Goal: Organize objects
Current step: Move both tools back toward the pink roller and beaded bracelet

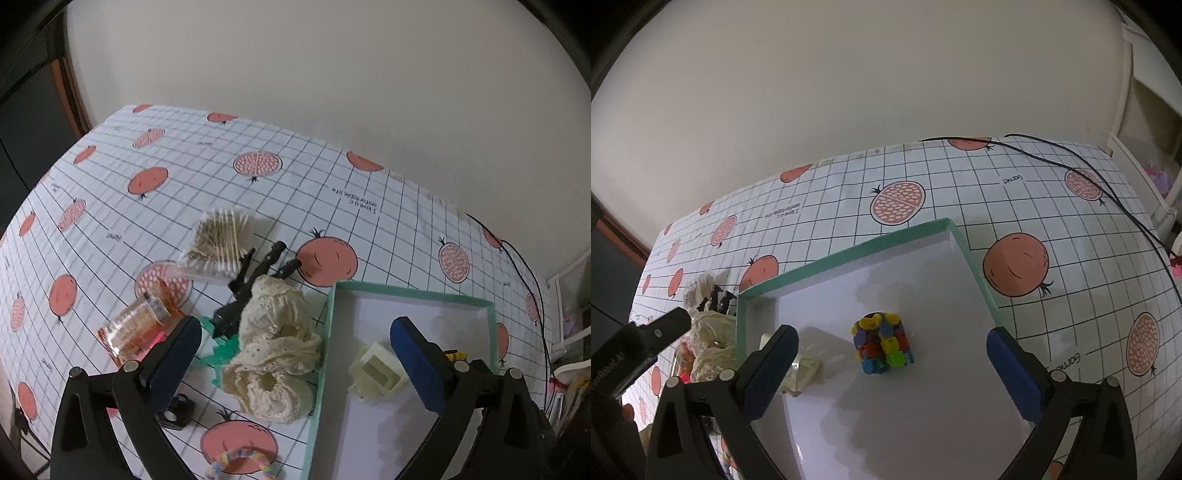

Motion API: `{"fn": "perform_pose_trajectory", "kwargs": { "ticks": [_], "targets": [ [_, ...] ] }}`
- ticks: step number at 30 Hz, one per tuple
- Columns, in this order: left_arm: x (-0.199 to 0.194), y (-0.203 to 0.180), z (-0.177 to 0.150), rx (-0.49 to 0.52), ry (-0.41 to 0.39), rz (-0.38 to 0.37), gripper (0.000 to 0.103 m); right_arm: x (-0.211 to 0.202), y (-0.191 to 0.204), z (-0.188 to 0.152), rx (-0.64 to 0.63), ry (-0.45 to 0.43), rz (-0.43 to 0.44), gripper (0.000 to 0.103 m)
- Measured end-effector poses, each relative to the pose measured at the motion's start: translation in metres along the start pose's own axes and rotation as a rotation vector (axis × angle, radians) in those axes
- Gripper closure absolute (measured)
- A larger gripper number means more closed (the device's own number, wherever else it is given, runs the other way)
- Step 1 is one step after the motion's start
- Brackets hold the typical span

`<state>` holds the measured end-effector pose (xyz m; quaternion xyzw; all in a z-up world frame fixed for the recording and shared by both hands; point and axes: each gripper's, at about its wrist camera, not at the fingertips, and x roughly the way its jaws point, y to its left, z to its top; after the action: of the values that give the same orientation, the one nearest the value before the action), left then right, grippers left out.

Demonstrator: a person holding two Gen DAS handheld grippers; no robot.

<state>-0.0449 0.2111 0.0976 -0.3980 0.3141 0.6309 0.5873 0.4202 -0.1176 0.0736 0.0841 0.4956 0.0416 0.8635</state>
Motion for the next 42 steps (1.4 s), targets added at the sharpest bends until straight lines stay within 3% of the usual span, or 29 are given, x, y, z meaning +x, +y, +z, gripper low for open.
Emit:
{"fn": "perform_pose_trajectory", "kwargs": {
  "ticks": [9, 14, 21, 25, 33, 42],
  "targets": [
    [-0.018, 0.026, 0.008, 0.077, -0.011, 0.038, 0.001, -0.012, 0.029, -0.006, -0.048, 0.004, 0.06, 0.0],
    [-0.023, 0.047, 0.014, 0.093, -0.016, 0.069, 0.001, -0.017, 0.06, -0.018, -0.153, 0.018, 0.113, 0.0],
    [-0.019, 0.078, 0.016, 0.127, 0.047, 0.12, 0.001, -0.019, 0.101, -0.041, -0.255, 0.056, 0.194, 0.0],
    [-0.018, 0.095, 0.017, 0.121, 0.076, 0.114, 0.001, -0.024, 0.119, -0.052, -0.313, 0.065, 0.221, 0.0],
    [-0.009, 0.115, 0.009, 0.143, 0.141, 0.098, 0.001, -0.022, 0.146, -0.077, -0.392, 0.132, 0.289, 0.011],
    [0.009, 0.141, -0.011, 0.154, 0.248, 0.027, 0.001, -0.011, 0.163, -0.106, -0.444, 0.237, 0.327, 0.025]
  ]
}}
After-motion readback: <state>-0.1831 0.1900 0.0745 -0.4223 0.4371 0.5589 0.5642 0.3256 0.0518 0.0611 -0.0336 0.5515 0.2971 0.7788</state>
